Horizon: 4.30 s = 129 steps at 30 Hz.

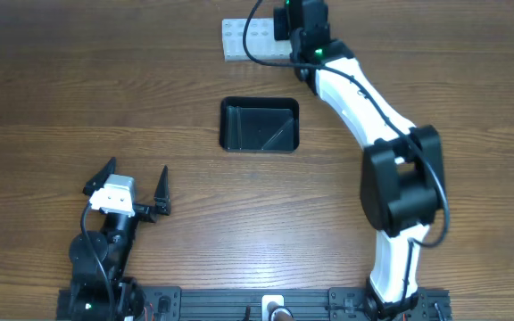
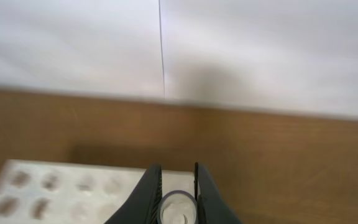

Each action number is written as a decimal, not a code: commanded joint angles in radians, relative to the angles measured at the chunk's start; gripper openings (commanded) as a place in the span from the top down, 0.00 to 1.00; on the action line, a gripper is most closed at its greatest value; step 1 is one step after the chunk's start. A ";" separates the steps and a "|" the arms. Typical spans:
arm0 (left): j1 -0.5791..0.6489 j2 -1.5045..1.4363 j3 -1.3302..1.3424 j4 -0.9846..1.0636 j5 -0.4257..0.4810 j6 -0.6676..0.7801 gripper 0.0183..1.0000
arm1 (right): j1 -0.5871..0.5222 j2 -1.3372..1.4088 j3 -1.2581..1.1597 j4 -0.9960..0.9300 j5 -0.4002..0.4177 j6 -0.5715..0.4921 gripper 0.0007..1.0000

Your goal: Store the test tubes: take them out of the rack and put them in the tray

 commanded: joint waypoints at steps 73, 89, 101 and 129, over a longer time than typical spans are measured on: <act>0.005 -0.009 -0.005 -0.001 0.013 -0.011 0.00 | 0.162 -0.079 -0.165 -0.664 -0.106 0.322 0.85; 0.005 -0.009 -0.005 -0.001 0.013 -0.011 0.00 | 0.159 0.000 -0.167 -0.638 -0.103 0.378 0.80; 0.005 -0.009 -0.005 -0.001 0.013 -0.011 0.00 | 0.159 -0.014 -0.166 -0.570 -0.103 0.381 0.64; 0.005 -0.009 -0.005 -0.001 0.013 -0.011 0.00 | -0.020 -0.806 -0.261 -0.745 0.046 0.068 0.20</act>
